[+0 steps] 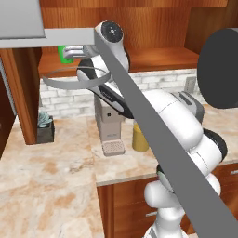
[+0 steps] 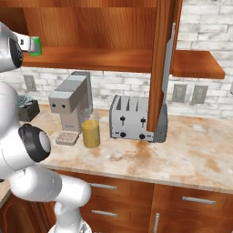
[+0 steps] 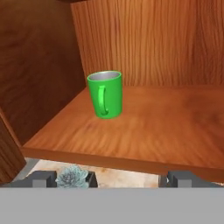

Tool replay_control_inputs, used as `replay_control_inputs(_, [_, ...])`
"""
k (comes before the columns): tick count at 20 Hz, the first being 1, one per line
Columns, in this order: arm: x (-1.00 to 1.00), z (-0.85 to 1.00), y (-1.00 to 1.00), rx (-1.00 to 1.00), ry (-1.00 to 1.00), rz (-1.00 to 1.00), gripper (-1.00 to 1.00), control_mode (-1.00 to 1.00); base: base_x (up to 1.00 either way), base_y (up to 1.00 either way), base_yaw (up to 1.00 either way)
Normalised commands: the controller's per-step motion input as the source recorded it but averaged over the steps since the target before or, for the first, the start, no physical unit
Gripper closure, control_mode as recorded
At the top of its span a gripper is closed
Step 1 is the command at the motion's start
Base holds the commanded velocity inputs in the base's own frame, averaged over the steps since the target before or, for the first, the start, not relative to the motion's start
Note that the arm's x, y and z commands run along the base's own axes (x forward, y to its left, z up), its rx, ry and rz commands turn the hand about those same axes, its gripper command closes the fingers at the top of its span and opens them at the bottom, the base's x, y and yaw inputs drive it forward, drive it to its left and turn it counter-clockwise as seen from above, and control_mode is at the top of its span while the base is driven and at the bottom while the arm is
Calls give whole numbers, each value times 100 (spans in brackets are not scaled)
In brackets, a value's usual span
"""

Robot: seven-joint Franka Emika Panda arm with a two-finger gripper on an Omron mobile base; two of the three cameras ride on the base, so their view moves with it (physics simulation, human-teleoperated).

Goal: There is a tray on the dining counter. Grab the cup, mug, and pitcher and place them on the tray. The pitcher may be placed next to the tray if it cannot fit the tray.

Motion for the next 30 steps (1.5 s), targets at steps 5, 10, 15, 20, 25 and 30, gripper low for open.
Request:
replay_control_inputs(5, [26,-1,19,0,2,0,-100,-100,0,0,0])
replay_control_inputs(10, [28,-4,15,0,1,0,-100,-100,0,0,0])
replay_control_inputs(15, [26,-3,10,0,0,0,-100,-100,0,0,0])
replay_control_inputs(20, [26,-4,10,0,0,0,-100,-100,0,0,0])
replay_control_inputs(25, [28,-5,7,0,0,0,-100,-100,0,0,0])
replay_control_inputs(30, [25,-21,12,-1,0,0,-100,-100,0,0,0])
